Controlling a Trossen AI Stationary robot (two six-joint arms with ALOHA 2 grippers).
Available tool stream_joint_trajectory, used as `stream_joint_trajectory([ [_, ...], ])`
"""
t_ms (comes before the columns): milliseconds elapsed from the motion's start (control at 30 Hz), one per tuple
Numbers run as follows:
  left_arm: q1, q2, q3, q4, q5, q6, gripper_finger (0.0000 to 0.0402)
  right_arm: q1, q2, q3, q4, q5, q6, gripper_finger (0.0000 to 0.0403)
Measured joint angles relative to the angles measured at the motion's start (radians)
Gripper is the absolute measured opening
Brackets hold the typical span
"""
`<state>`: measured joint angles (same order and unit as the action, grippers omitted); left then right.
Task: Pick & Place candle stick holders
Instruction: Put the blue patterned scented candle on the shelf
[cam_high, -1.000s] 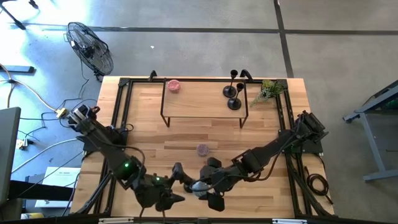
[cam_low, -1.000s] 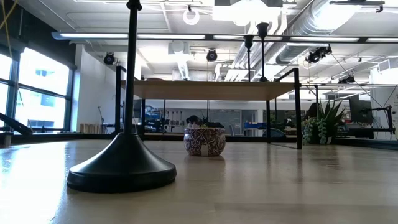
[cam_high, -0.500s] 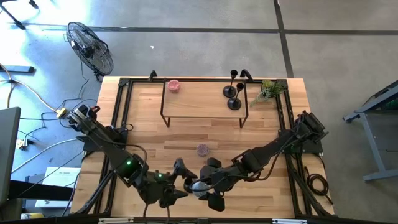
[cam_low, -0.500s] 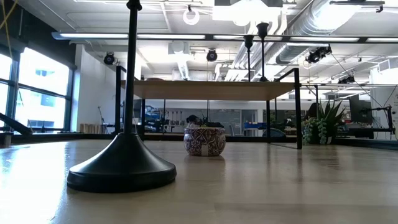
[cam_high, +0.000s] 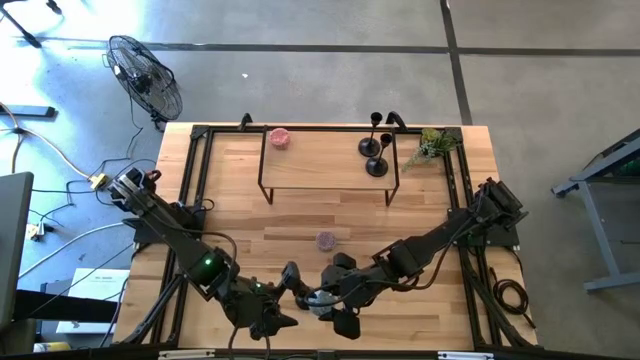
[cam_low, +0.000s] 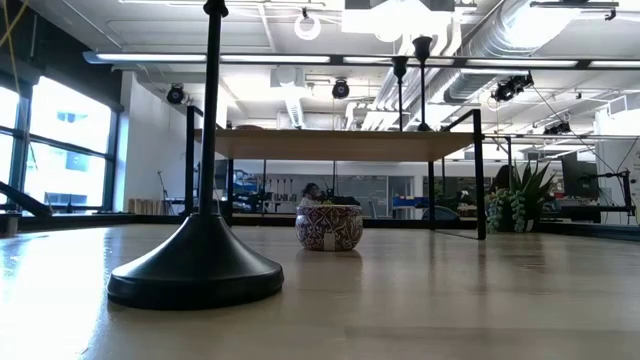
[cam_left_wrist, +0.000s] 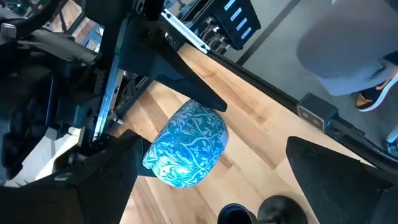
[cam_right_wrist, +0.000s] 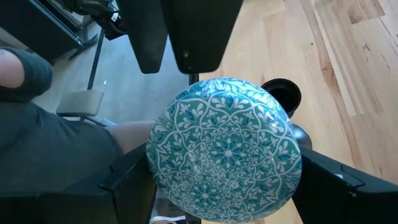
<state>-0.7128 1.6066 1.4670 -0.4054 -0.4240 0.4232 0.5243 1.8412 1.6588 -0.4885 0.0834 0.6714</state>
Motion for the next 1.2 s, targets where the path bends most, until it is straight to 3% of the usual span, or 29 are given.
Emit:
stream_joint_trajectory([
  [167, 0.006, 0.001, 0.000, 0.006, -0.008, 0.048, 0.0392, 0.000, 0.000, 0.000, 0.000, -0.004, -0.010, 0.0294],
  [567, 0.092, 0.054, 0.001, 0.065, 0.097, 0.088, 0.0392, 0.000, 0.000, 0.000, 0.008, -0.004, -0.017, 0.0294],
  [1200, 0.055, 0.057, 0.000, 0.066, 0.104, 0.126, 0.0392, 0.000, 0.001, 0.000, 0.007, -0.008, -0.017, 0.0294],
])
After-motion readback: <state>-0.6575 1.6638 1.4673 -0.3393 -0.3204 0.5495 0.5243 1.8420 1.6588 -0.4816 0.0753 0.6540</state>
